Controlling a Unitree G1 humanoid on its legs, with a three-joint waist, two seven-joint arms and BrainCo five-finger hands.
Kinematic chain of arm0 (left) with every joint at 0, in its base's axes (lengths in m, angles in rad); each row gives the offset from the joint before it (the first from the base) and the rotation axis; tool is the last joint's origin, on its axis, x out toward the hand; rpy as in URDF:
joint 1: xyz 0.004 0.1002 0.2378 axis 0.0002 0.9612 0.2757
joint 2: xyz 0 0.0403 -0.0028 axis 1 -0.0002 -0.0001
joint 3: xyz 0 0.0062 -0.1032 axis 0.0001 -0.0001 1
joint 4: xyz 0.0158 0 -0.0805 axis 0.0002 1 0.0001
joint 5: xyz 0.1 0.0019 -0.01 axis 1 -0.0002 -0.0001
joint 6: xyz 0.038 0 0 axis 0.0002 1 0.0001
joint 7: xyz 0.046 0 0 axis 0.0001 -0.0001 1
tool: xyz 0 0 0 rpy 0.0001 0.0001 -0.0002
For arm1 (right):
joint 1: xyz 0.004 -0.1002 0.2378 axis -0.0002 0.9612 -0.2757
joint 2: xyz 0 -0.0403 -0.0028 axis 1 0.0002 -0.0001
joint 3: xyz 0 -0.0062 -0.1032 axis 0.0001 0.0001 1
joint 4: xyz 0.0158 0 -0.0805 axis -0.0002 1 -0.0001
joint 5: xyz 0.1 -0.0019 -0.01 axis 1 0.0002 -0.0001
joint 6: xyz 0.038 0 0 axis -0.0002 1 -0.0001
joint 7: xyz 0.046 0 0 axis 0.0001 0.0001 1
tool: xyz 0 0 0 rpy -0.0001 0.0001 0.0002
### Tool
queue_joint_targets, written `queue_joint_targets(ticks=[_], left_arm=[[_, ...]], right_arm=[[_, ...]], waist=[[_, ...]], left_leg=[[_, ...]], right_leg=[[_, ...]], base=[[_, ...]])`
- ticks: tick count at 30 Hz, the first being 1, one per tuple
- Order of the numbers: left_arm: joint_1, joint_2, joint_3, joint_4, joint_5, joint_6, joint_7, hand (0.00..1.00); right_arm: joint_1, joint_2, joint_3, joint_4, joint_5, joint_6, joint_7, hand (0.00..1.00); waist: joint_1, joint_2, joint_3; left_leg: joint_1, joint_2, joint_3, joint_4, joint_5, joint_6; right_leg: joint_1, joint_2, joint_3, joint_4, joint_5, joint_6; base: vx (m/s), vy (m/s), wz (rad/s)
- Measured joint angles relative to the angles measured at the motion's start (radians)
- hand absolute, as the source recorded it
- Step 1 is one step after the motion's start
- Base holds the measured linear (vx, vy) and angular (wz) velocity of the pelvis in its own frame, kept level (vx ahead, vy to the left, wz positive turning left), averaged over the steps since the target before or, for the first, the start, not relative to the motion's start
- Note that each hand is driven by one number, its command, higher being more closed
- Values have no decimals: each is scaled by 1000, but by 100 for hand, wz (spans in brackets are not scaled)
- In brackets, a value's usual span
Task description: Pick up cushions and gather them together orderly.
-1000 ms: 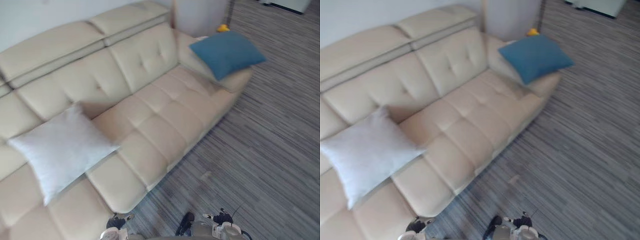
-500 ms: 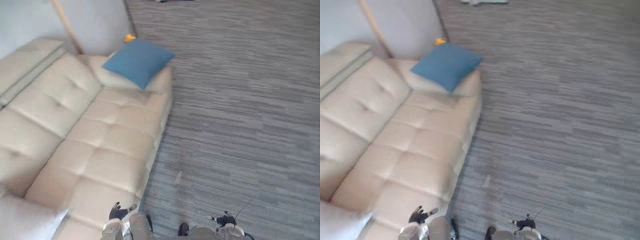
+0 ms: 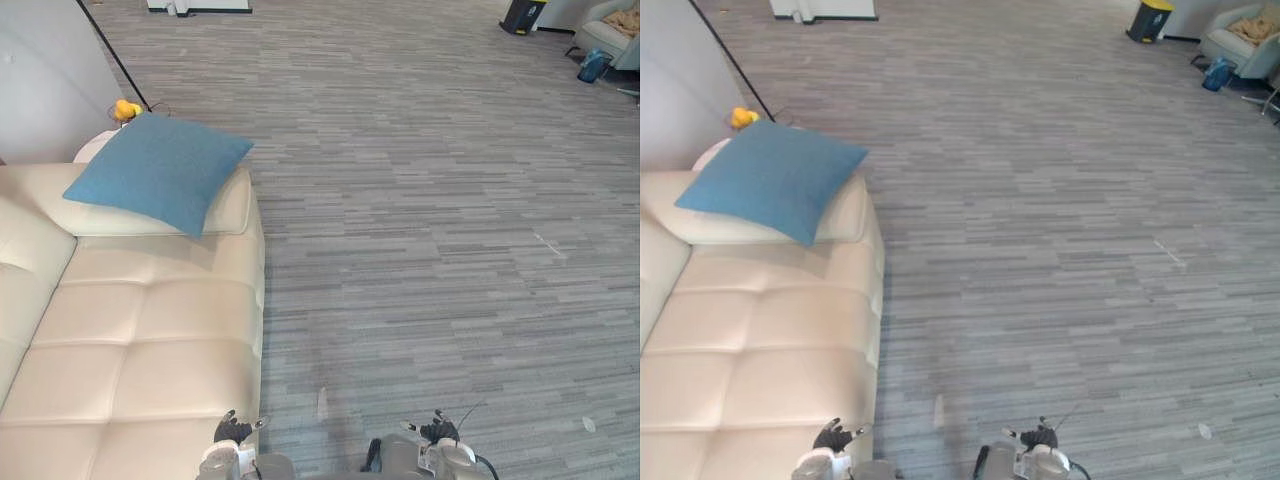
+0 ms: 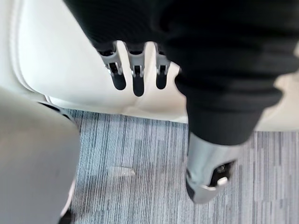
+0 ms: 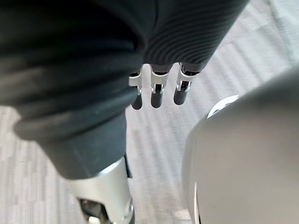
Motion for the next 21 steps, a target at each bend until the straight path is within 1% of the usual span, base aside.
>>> queue_joint_targets(ticks=[1, 2, 3, 4, 5, 6, 7, 8, 9, 10, 11, 12, 13, 14, 15, 16, 17, 18, 19, 20, 21], left_arm=[[2, 4, -3, 7, 1, 1, 0, 0], [7, 8, -9, 9, 1, 1, 0, 0], [6, -6, -9, 26, 2, 1, 0, 0], [8, -14, -11, 24, 4, 1, -1, 0], [8, -28, -11, 19, 5, -1, -2, 0], [1, -36, 17, 0, 9, -1, -2, 0], [-1, -40, 26, -7, 9, 0, -2, 0], [5, -44, 38, -24, 8, -1, -1, 0], [7, -45, 46, -38, 8, -3, -3, 0], [7, -42, 46, -50, 9, -3, -2, 0], [7, -36, 42, -70, 11, -4, -3, 0], [6, -33, 41, -77, 11, -5, -3, 0], [2, -30, 38, -83, 9, -8, -3, 0], [-2, -28, 37, -83, 9, -9, -3, 0], [-6, -25, 34, -84, 9, -9, -3, 0], [-10, -23, 29, -85, 8, -10, -3, 0], [-11, -21, 17, -83, 6, -11, -2, 0], [-20, -9, 12, -84, -1, -17, -4, 0], [-26, 7, 1, -83, 0, -19, -5, 0], [-33, 13, 13, -83, -2, -21, -6, 0], [-36, 13, 13, -80, -2, -21, -4, 0]], right_arm=[[-3, -4, 0, 6, -1, 2, 0, 0], [1, -7, -5, 17, 7, 0, 2, 0], [-7, -23, -16, 18, 6, -1, 1, 0], [-12, -33, -17, 31, 2, 1, 1, 0], [-15, -35, -24, 33, 3, 5, 1, 0], [-13, -35, -27, 26, 2, 4, -1, 0], [-10, -36, -26, 24, 3, 4, -3, 0], [-4, -36, -21, 22, 5, 6, -8, 0], [0, -33, -20, 20, 5, 6, -10, 0], [7, -22, -13, 11, 10, 6, -10, 0], [10, -13, 1, 2, 22, 6, -10, 0], [11, -8, 2, -2, 23, 6, -9, 0], [7, -4, 0, -2, 25, 6, -9, 0], [4, -1, -1, -2, 29, 6, -10, 0], [8, 3, -1, -1, 42, 9, -12, 0], [9, 4, -2, 0, 42, 12, -14, 0], [8, -5, -2, 2, 42, 12, -19, 0], [1, 1, 3, 26, 42, 12, -23, 0], [-22, 10, 9, 55, 41, 16, -24, 0], [-33, 11, 8, 67, 40, 15, -24, 0], [-31, 10, 3, 73, 39, 16, -23, 0]], waist=[[-15, -1, 0], [-27, -9, 1], [-31, 32, 1], [-27, 47, -7], [-26, 56, -5], [-34, 70, 3], [-33, 73, 6], [-17, 70, 17], [-10, 71, 20], [-7, 61, 26], [-7, 48, 33], [-7, 43, 32], [-6, 38, 29], [-4, 38, 30], [-4, 33, 32], [-2, 25, 37], [5, 25, 35], [16, 4, 40], [15, -27, 36], [24, -35, 37], [39, -41, 34]], left_leg=[[20, -5, -16, -16, -9, -19], [46, -11, -43, -25, -25, -44], [71, 14, -61, -23, -27, -51], [63, 26, -75, 3, -21, -61], [22, 39, -88, 107, -16, -70], [-96, 70, -118, 380, 24, -74], [-149, 85, -123, 497, 72, -70], [-232, 131, -119, 684, 100, -61], [-267, 157, -98, 769, 93, -58], [-327, 182, -66, 864, 80, -51], [-375, 182, -42, 879, 69, -42], [-410, 182, -28, 863, 64, -34], [-469, 172, 4, 771, 50, -28], [-489, 166, 28, 679, 47, -32], [-502, 142, 59, 513, 53, -29], [-503, 109, 72, 355, 93, -23], [-491, 72, 58, 186, 220, -25], [-482, 43, 60, 186, 242, -7], [-489, 21, 65, 195, 201, -2], [-495, 21, 63, 233, 165, 5], [-478, 19, 77, 266, 123, 16]], right_leg=[[-3, 20, 28, -92, 53, -7], [1, 36, 65, -122, 152, -60], [20, 47, 42, -89, 123, -71], [29, 52, 30, -81, 90, -73], [46, 51, 16, -73, 51, -74], [96, 52, -27, -86, 17, -80], [125, 56, -34, -100, 9, -83], [183, 67, -46, -129, 0, -95], [222, 75, -50, -148, -5, -102], [299, 74, -63, -185, -17, -100], [358, 64, -75, -222, -29, -87], [387, 58, -83, -245, -36, -78], [429, 46, -102, -285, -43, -65], [450, 41, -115, -305, -42, -63], [485, 29, -135, -330, -42, -62], [511, 14, -144, -345, -48, -46], [530, 16, -139, -365, -59, -5], [547, -1, -119, -383, -67, 12], [548, -22, -103, -399, -40, 16], [544, -28, -76, -380, -12, 23], [535, -50, -38, -302, 2, 40]], base=[[415, -161, 43], [503, -192, 47], [506, -176, 40], [580, -223, 30], [545, -246, 55], [445, -240, 59], [447, -207, 53], [353, -123, 21], [433, -107, 18], [411, -73, 23], [391, -65, 29], [425, -16, 30], [353, 24, 26], [454, 75, 35], [427, 127, 36], [521, 180, 31], [353, 137, 14], [425, 165, 14], [436, 191, 8], [647, 292, 3], [493, 243, -14]])
